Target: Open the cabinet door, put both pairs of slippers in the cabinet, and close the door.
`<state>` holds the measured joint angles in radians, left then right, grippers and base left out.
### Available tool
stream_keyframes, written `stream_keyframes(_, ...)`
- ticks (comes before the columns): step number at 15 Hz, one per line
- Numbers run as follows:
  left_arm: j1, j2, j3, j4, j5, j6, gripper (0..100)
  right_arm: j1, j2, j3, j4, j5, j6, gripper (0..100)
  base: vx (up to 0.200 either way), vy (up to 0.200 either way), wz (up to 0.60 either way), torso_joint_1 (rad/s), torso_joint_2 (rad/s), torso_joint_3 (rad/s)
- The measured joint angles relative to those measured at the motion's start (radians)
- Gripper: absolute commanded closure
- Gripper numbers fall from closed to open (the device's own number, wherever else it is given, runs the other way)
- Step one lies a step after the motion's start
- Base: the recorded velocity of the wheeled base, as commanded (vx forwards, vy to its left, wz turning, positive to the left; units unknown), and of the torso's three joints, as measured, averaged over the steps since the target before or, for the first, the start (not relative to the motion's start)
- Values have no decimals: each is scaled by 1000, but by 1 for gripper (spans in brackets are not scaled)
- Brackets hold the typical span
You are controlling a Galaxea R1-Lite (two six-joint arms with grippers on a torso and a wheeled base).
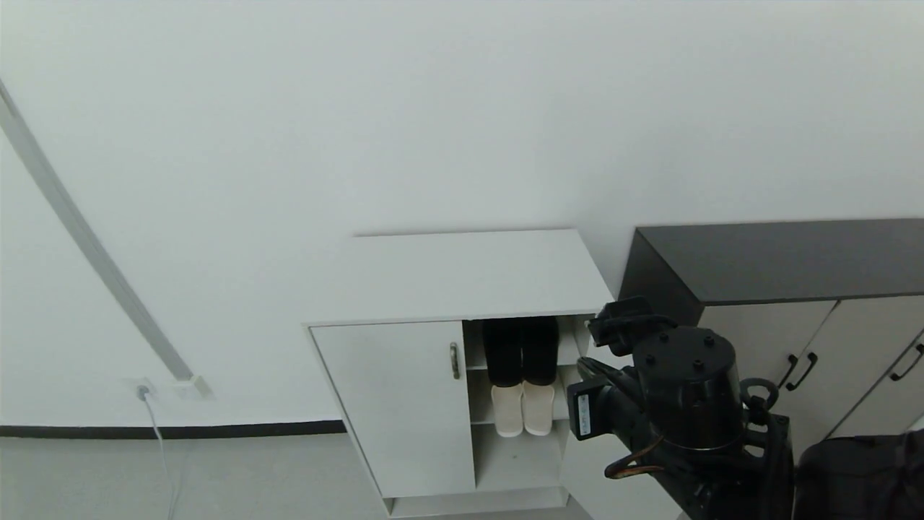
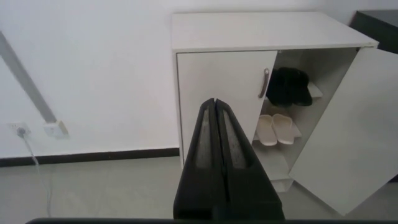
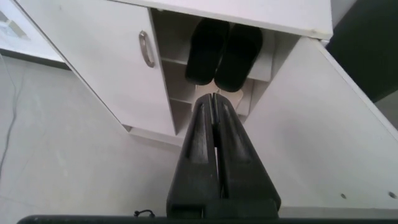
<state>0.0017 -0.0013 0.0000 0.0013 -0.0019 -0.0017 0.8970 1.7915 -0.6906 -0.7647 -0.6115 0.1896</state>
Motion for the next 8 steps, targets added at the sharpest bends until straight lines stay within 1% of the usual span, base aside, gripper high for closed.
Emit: stream_keyframes(8,0,0,0,1,-4,2,100,-9,0,2,0,0,-1,100,0,0,0,0,0,0)
